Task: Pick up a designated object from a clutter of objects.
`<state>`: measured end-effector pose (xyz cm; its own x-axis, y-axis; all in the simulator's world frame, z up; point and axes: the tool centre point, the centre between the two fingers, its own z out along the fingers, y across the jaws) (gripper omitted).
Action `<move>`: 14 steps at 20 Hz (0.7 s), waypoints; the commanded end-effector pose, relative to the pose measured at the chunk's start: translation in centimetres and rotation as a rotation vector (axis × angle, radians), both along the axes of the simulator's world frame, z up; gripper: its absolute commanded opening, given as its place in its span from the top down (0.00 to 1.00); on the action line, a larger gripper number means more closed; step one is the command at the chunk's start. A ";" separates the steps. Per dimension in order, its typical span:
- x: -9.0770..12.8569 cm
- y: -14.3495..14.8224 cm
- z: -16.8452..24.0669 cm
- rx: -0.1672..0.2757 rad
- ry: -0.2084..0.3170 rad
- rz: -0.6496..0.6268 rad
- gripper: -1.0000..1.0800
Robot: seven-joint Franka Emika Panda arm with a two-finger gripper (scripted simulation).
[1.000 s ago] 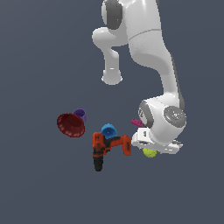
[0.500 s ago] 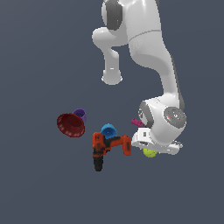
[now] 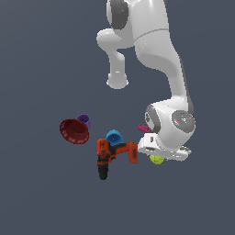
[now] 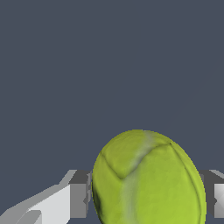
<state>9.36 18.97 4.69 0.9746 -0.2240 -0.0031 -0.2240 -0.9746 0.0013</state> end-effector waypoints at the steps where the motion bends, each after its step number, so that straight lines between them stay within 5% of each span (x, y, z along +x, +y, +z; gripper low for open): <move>1: -0.1 -0.2 0.8 0.001 -0.003 0.000 1.00; 14: -2.6 -3.3 9.6 0.000 -0.003 0.000 1.00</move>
